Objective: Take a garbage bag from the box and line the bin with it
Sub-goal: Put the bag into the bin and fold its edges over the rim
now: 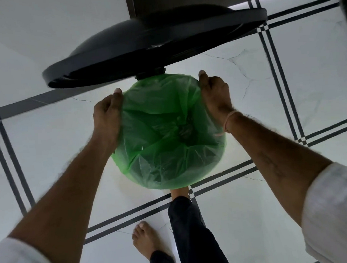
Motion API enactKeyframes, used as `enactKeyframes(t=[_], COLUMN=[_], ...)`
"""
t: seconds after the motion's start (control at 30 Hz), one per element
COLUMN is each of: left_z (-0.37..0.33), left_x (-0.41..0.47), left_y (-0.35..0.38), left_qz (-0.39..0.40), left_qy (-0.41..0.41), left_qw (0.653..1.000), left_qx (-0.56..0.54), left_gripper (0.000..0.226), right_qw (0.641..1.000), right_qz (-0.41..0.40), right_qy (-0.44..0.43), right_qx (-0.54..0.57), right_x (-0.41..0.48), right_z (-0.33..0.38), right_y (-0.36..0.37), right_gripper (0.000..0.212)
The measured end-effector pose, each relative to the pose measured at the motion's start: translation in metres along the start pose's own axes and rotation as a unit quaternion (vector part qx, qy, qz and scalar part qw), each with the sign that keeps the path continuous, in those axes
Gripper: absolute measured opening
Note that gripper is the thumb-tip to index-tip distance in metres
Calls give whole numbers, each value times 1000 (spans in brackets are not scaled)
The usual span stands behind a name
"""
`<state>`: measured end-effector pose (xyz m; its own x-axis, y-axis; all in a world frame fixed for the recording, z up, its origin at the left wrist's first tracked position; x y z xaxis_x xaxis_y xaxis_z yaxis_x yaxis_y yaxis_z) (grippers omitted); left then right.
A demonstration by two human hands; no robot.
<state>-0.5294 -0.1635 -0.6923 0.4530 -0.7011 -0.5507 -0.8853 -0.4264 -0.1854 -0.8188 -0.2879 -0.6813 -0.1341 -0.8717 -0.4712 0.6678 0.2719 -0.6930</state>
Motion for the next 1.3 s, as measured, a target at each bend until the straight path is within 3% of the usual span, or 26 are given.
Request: enactKeyframes(t=[0.17,0.27,0.37,0.5,0.6,0.73,0.87,0.97,1.07,1.17,1.23,1.3], left_z=[7,12,21,44,59,69,74,68,57,67,78,82], left_x=[7,5,-10,-43,-55,-56,-67,-68,-67,-67,-71,-80], left_y=[6,-6,-19,-37,-35,-25,-43,-43,-43,-58,-62,-57], left_qz=[30,11,3,-23,-2,-18,-93,-27,31,-61,-115,-140], left_qy=[-48,-95,-122,-125,-120,-190,-190,-136,-76,-111,-157,-178], left_qw=[998,995,991,990,987,963,971,987,995,990,979,970], left_qx=[-30,-12,-50,-67,-104,-190,-109,-85,-53,-56,-63,-90], left_gripper=[41,62,70,46,26,27,36,29,46,28,17,22], right_qw=[987,983,994,991,993,991,983,982,979,962,960,952], right_qz=[103,139,54,-128,-113,-70,-122,-141,-140,-151,-150,-142], right_qy=[62,68,45,-27,-20,42,49,49,65,112,136,169], right_qx=[108,101,88,28,16,102,130,120,136,196,194,214], right_x=[13,12,1,-37,-45,-34,-46,-66,-77,-79,-80,-82], right_z=[-11,-17,-25,-36,-48,-68,-77,-84,-88,-98,-103,-110], right_y=[17,18,-9,-48,-30,-24,-44,-46,-43,-43,-41,-36], right_gripper=[53,57,57,41,43,49,34,22,16,7,16,24])
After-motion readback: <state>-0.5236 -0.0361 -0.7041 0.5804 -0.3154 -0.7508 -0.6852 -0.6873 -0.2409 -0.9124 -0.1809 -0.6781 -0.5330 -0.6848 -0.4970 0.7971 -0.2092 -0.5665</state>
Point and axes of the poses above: each hand's wrist, its own x-axis towards the middle knuckle, its own y-axis out of the palm, z = x × y, the point moved 10 cm from there along x, towards the middle knuckle, and after that the axes turned 4 degrees about y, right-handed, at the moved point
